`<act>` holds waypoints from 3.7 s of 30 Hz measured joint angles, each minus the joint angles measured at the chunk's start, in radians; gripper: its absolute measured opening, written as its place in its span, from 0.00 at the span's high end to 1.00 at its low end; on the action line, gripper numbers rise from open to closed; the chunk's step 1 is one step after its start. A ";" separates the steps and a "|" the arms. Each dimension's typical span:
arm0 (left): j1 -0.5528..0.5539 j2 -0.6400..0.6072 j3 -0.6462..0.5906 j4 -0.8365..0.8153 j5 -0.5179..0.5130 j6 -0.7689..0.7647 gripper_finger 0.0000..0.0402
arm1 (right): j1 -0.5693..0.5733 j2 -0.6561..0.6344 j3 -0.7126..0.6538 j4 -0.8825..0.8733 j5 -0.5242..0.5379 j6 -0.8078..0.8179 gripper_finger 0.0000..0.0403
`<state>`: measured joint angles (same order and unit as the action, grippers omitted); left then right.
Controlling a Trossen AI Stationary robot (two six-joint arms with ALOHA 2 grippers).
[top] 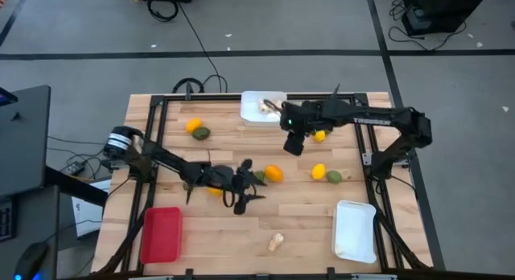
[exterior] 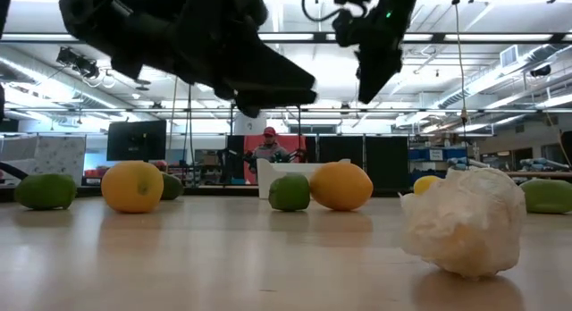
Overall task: Sort produce into baskets
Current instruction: Put the garlic into the top white bin
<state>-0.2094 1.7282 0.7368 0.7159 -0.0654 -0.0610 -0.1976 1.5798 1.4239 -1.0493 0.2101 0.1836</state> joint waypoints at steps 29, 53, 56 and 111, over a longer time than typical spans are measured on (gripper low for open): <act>-0.150 0.420 0.318 -0.001 0.253 0.066 0.21 | 0.575 -0.030 -0.006 -0.223 0.201 0.778 0.60; -0.157 0.547 0.432 0.089 0.298 0.138 0.26 | 0.782 -0.029 -0.006 -0.224 0.209 1.082 0.60; -0.157 0.547 0.432 0.078 0.298 0.187 0.26 | 0.783 -0.029 -0.006 -0.224 0.212 1.082 0.60; -0.039 0.384 0.529 -0.209 0.037 0.140 0.80 | 0.954 -0.027 -0.032 -0.060 0.364 1.166 0.58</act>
<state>-0.2480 2.1118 1.2660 0.5067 -0.0280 0.0793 0.7567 1.5525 1.3916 -1.1098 0.5740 1.3499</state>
